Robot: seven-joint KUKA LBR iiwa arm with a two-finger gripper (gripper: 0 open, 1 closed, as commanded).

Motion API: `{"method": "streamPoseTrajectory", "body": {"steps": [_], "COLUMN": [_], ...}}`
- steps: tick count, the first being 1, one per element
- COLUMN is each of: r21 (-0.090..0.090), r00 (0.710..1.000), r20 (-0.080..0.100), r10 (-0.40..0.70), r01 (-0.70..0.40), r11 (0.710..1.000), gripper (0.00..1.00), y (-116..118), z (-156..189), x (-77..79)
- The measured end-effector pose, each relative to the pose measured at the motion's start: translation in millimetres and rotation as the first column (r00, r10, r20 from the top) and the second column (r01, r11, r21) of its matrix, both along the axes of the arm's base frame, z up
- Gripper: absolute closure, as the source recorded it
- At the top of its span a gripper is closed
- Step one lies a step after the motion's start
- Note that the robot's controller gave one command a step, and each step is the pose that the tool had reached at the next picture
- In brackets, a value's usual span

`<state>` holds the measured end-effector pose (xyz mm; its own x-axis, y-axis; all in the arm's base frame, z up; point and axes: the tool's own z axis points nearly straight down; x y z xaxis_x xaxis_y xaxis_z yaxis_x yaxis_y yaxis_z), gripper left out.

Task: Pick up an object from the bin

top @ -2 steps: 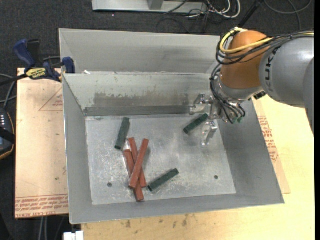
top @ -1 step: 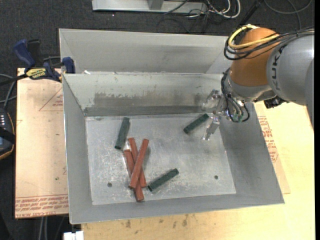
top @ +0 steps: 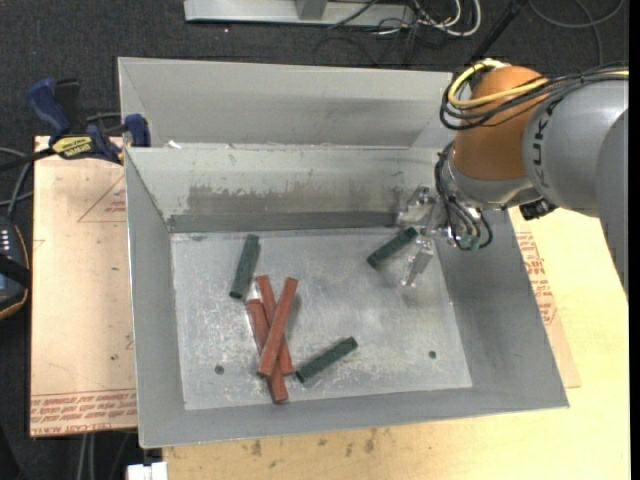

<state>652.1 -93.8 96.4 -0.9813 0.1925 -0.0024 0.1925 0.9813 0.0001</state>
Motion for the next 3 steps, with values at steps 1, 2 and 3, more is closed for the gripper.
{"method": "streamPoseTrajectory", "body": {"steps": [1, 2, 3], "r21": [-0.002, -0.002, 0.0], "r00": [1.0, 1.0, 1.0], "r20": [0.007, 0.007, 0.007], "r10": [-0.014, -0.012, -0.012], "r01": [0.014, 0.012, 0.012], "r11": [1.0, 1.0, 1.0], "gripper": [1.0, 1.0, 1.0], "y": [18.0, 18.0, 18.1], "z": [-19.2, -19.2, 32.3], "x": [6.4, 6.4, 8.9]}}
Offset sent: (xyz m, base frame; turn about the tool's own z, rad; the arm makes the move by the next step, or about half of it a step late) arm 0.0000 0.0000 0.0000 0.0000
